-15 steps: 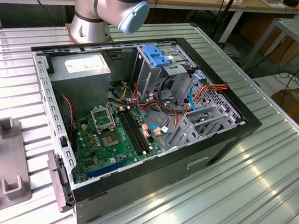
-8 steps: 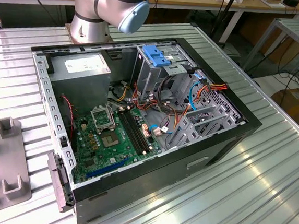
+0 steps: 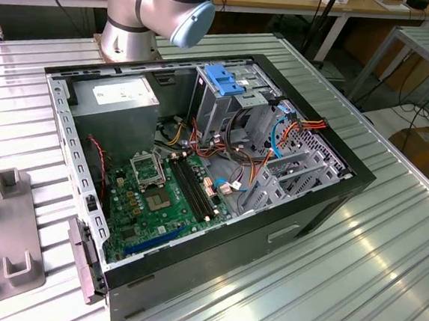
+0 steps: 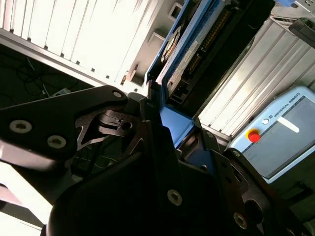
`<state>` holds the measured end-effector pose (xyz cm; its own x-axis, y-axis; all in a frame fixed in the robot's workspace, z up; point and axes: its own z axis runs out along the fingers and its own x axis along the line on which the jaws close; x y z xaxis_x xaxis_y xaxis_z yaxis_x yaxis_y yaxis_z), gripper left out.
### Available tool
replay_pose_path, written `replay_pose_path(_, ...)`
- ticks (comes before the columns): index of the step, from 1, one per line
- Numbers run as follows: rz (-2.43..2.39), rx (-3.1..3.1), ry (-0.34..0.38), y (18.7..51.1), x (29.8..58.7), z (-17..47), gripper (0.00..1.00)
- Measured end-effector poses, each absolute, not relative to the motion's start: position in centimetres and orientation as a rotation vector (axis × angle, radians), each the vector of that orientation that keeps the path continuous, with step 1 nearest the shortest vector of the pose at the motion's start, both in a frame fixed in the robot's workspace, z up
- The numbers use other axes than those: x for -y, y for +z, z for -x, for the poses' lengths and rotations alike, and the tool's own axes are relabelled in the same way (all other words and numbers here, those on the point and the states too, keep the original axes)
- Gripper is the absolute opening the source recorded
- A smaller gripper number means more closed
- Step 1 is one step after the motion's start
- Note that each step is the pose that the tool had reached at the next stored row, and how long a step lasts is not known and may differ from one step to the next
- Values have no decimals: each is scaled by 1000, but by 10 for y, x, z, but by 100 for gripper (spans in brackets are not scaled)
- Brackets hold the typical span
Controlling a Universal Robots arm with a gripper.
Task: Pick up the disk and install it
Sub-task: 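Pick up the disk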
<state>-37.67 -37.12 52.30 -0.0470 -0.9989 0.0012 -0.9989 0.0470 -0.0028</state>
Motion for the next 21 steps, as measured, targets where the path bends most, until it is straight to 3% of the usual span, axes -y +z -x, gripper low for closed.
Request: replay_pose_path(21,2168,-2272,-5,523,371,344,37)
